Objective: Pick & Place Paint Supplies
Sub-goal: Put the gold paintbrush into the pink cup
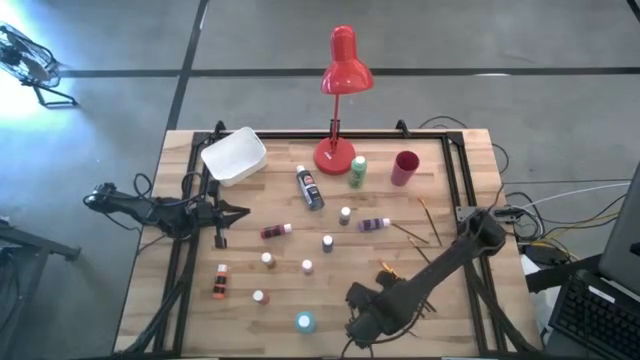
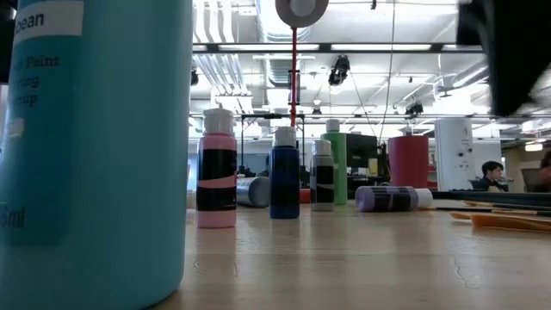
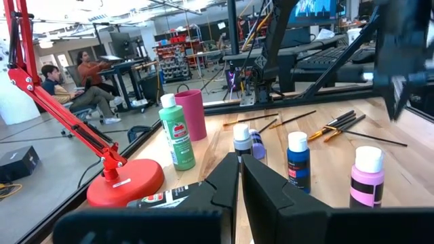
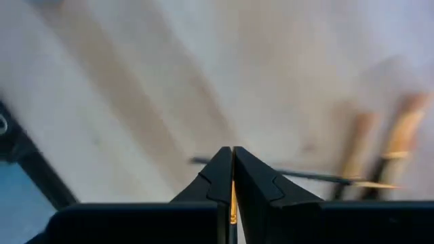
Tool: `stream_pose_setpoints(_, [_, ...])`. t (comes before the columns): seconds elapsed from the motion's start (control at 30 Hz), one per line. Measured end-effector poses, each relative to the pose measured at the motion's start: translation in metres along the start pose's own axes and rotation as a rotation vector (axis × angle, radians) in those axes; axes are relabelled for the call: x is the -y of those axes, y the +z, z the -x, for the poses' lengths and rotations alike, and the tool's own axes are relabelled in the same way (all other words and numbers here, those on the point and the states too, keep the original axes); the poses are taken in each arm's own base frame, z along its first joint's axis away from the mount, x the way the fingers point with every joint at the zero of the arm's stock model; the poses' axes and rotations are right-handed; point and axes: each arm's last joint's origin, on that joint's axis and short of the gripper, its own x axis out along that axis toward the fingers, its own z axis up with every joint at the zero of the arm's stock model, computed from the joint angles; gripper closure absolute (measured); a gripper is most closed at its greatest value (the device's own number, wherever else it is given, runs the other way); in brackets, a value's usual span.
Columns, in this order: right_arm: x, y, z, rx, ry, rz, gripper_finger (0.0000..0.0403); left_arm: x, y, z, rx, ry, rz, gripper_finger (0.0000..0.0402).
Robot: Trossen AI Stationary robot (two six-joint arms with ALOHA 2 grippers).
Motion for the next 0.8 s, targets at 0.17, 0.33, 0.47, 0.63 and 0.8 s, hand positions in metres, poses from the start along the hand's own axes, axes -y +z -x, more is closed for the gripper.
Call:
stream_pose_setpoints(0.17, [0.027, 0.005, 0.053, 0.247, -0.040, -0.059, 0.0394, 0.000, 0.000, 0.000, 0.000, 0.000, 0.000, 0.0377])
stream_pose_setpoints(0.33, [0.062, 0.008, 0.094, 0.514, -0.037, -0.121, 0.0395, 0.000, 0.000, 0.000, 0.000, 0.000, 0.000, 0.0377])
stream_pose_setpoints(0.47, [0.095, 0.010, 0.108, 0.666, -0.075, -0.169, 0.0395, 0.000, 0.000, 0.000, 0.000, 0.000, 0.000, 0.0377])
stream_pose_setpoints(0.63, [0.137, 0.011, 0.111, 0.839, -0.167, -0.213, 0.0395, 0.000, 0.000, 0.000, 0.000, 0.000, 0.000, 0.0377])
stream_pose_setpoints(0.8, [0.179, 0.010, 0.114, 0.978, -0.239, -0.284, 0.0395, 0.000, 0.000, 0.000, 0.000, 0.000, 0.000, 0.0377])
